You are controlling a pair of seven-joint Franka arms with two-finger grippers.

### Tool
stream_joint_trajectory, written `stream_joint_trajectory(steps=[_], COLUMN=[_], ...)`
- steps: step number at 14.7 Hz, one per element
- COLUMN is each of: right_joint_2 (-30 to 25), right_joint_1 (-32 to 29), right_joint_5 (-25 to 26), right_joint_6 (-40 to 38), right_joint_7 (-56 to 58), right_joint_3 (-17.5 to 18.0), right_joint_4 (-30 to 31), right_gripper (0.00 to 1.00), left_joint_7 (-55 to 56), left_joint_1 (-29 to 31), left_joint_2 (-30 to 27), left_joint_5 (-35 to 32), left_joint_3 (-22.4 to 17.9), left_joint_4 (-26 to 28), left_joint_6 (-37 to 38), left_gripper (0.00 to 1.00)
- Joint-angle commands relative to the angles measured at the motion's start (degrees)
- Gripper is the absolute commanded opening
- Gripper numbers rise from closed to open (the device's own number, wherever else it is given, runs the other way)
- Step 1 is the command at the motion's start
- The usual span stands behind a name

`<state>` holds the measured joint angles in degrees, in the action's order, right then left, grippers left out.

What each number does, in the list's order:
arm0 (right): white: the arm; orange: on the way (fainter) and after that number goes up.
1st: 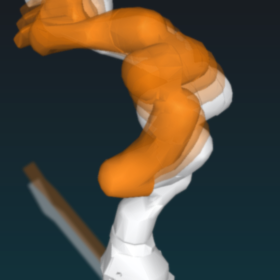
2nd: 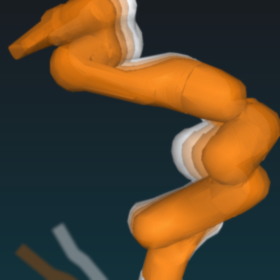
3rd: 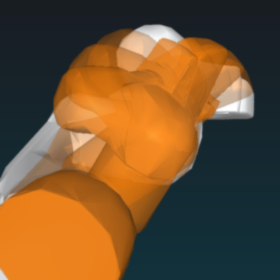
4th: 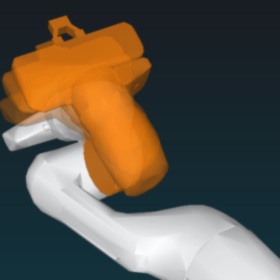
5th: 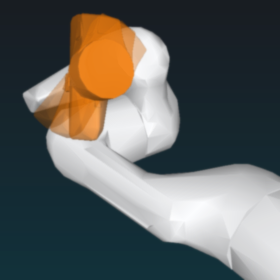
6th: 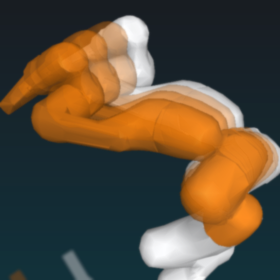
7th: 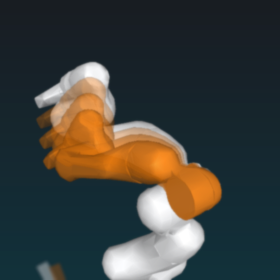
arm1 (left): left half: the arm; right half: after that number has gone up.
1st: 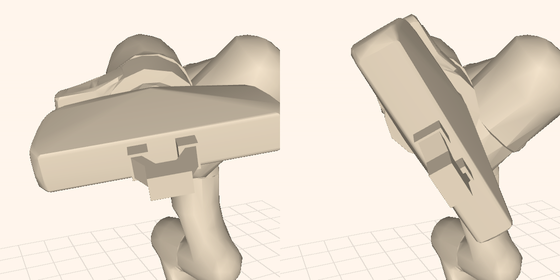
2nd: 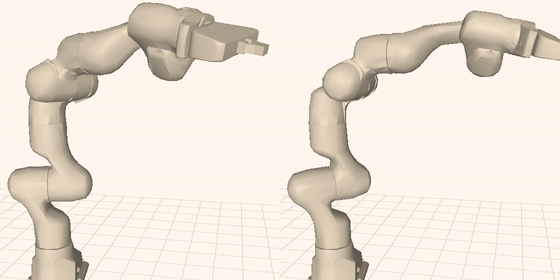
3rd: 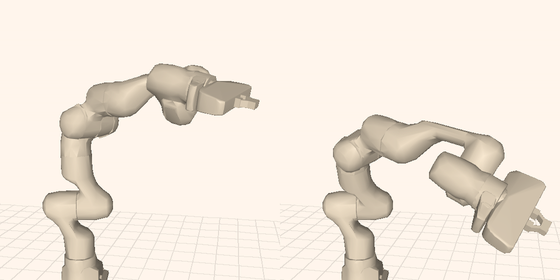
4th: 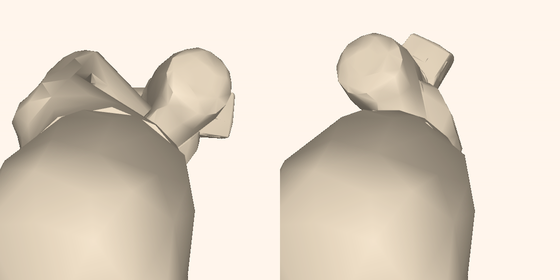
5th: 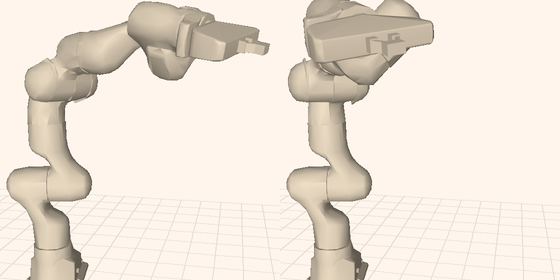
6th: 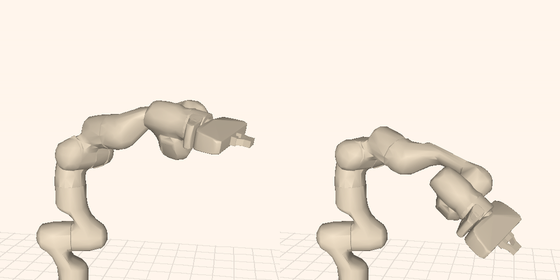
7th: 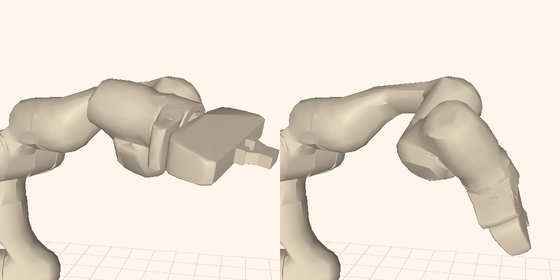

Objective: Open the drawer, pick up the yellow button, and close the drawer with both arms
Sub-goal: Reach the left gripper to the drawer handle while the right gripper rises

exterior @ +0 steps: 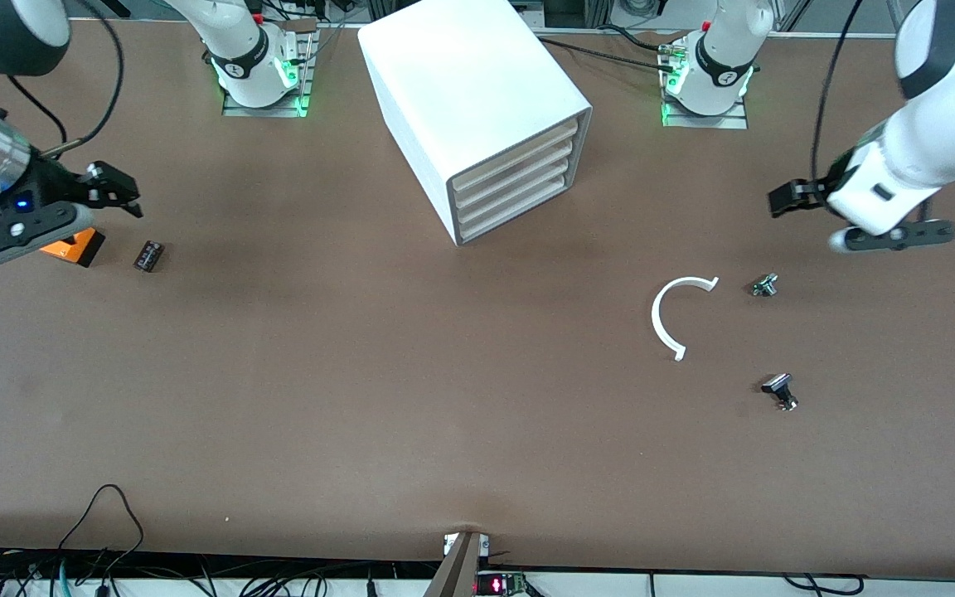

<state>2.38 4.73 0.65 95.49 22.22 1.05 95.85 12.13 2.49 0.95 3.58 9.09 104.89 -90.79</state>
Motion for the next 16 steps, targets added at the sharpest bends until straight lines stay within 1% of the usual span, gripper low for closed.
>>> stream_joint_trajectory(steps=[1, 3, 4, 5, 8, 9, 10, 12, 13, 16], right_joint_2=[-0.2, -0.2, -0.1, -0.1, -0.1, -0.1, -0.1, 0.0, 0.0, 0.0], right_joint_1=[2.7, 3.8, 3.8, 3.8, 4.2, 4.8, 5.1, 5.1, 5.6, 10.1], right_joint_5=[-0.7, -0.8, -1.0, -1.7, -2.7, -3.0, -4.1, -10.4, -10.2, -4.9], right_joint_6=[-0.7, -1.2, -1.3, -2.0, -2.5, -2.9, -4.2, -6.6, -6.3, -3.4], right_joint_7=[-0.2, 0.1, 0.6, 0.6, 0.8, 0.8, 0.8, 1.2, 1.2, 1.3], right_joint_3=[0.0, 0.0, 0.2, 0.3, 0.4, 0.8, 1.0, 1.1, 1.1, 1.1], right_joint_4=[-1.2, -1.1, -1.1, -1.1, -1.1, -1.1, -1.1, -1.1, -1.2, -1.6], right_gripper=[1.00, 1.00, 1.00, 1.00, 1.00, 1.00, 1.00, 1.00, 1.00, 1.00], left_joint_7=[-1.4, -1.8, -3.3, -5.6, -12.5, -16.5, -20.4, -23.5, -23.7, -26.8], left_joint_1=[0.1, 0.1, -0.1, -0.2, -0.8, -1.1, -2.1, -3.3, -3.5, -5.4], left_joint_2=[2.3, 5.6, 5.7, 5.9, 7.5, 8.4, 9.3, 10.7, 11.3, 13.5], left_joint_5=[10.9, 15.9, 18.1, 20.2, 27.3, 29.4, 31.7, 35.3, 37.4, 45.3], left_joint_3=[0.5, 0.8, 1.6, 2.6, 3.8, 3.9, 3.9, 4.0, 4.7, 7.3], left_joint_4=[4.8, 6.0, 7.7, 9.1, 12.5, 13.3, 13.6, 14.2, 14.4, 14.5], left_joint_6=[-0.7, -1.8, -2.4, -2.6, -2.6, -2.7, -2.6, -3.5, -3.6, -3.7], left_gripper=[1.00, 1.00, 1.00, 1.00, 1.00, 1.00, 1.00, 1.00, 1.00, 1.00])
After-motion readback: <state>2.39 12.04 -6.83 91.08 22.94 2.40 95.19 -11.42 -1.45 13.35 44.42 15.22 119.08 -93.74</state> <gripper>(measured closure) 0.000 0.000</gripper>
